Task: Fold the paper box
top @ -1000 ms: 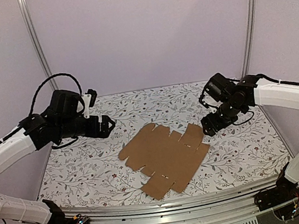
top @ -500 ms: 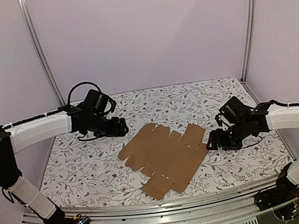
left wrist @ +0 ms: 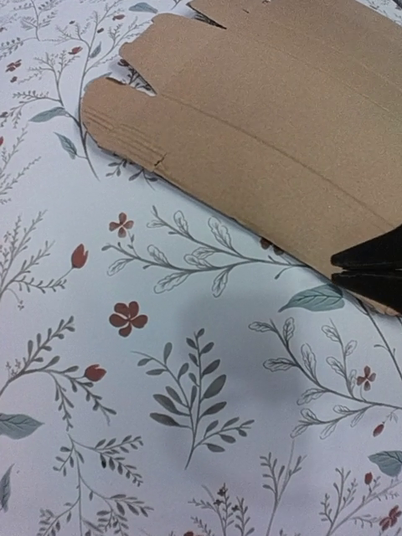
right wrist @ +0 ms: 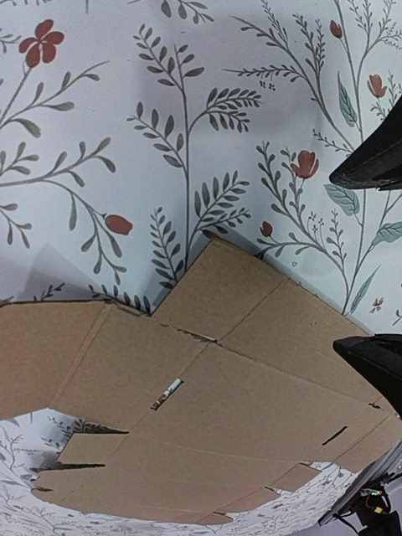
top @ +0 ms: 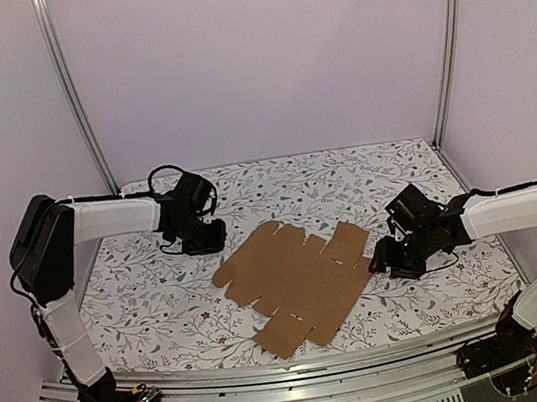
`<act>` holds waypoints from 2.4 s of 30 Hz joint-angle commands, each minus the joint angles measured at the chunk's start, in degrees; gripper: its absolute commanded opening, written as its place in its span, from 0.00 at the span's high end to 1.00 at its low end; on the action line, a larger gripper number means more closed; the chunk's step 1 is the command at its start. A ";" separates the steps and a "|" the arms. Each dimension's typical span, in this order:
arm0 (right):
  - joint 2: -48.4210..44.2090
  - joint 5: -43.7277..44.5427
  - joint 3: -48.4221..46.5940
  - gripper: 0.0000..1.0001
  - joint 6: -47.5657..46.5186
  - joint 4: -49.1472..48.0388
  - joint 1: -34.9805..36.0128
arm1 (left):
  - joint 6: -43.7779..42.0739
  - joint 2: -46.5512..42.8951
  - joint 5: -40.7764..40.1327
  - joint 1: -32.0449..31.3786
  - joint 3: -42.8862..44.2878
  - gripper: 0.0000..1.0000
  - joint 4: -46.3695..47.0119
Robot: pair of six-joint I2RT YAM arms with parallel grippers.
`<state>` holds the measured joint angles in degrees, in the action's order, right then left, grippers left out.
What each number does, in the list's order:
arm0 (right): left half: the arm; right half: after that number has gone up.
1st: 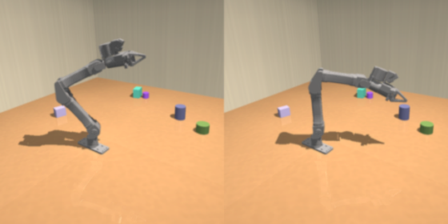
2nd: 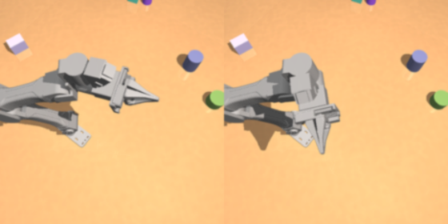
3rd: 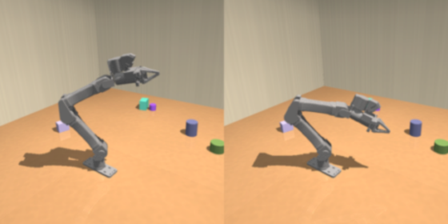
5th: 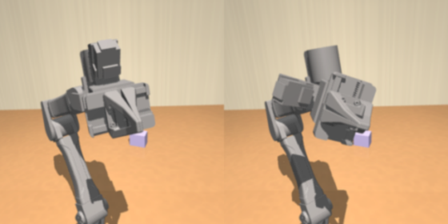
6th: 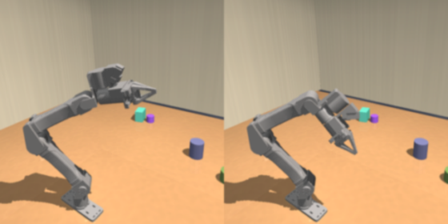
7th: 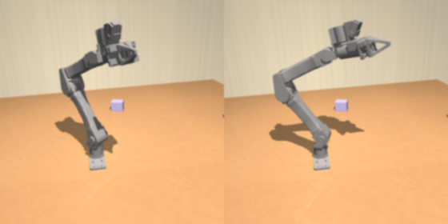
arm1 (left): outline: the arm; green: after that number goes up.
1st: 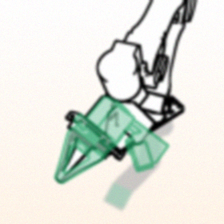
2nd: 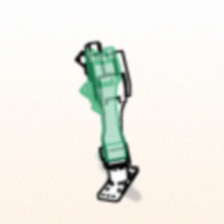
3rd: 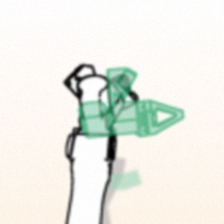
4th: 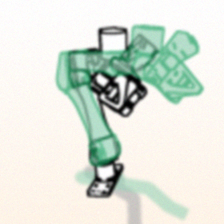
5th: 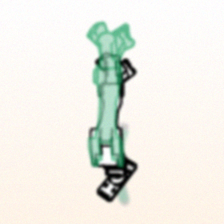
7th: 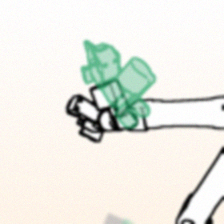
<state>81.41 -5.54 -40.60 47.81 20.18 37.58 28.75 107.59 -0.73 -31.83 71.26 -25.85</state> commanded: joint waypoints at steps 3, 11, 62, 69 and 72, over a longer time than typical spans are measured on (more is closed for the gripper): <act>3.01 2.36 1.62 0.48 3.07 -3.35 0.03 | 0.31 4.82 -0.64 1.17 2.57 1.00 0.15; 6.18 3.44 1.50 0.65 4.72 -5.32 0.35 | -0.19 7.90 -2.65 1.55 2.76 1.00 -0.81; 40.15 -1.59 -39.88 0.96 -13.94 5.48 -5.69 | 9.69 -20.17 1.65 -4.54 -30.28 1.00 1.60; 28.02 2.37 -31.26 0.84 -18.65 6.89 -6.86 | 11.33 -29.24 -2.28 -5.62 -28.82 1.00 -6.23; 22.23 1.28 -26.91 0.78 -19.27 6.65 -6.98 | 10.23 -31.71 -4.04 -5.62 -25.55 1.00 -9.73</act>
<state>111.04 -4.47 -71.40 31.16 25.06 30.65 39.18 78.87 -1.61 -37.08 41.93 -29.39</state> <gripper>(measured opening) 0.197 0.004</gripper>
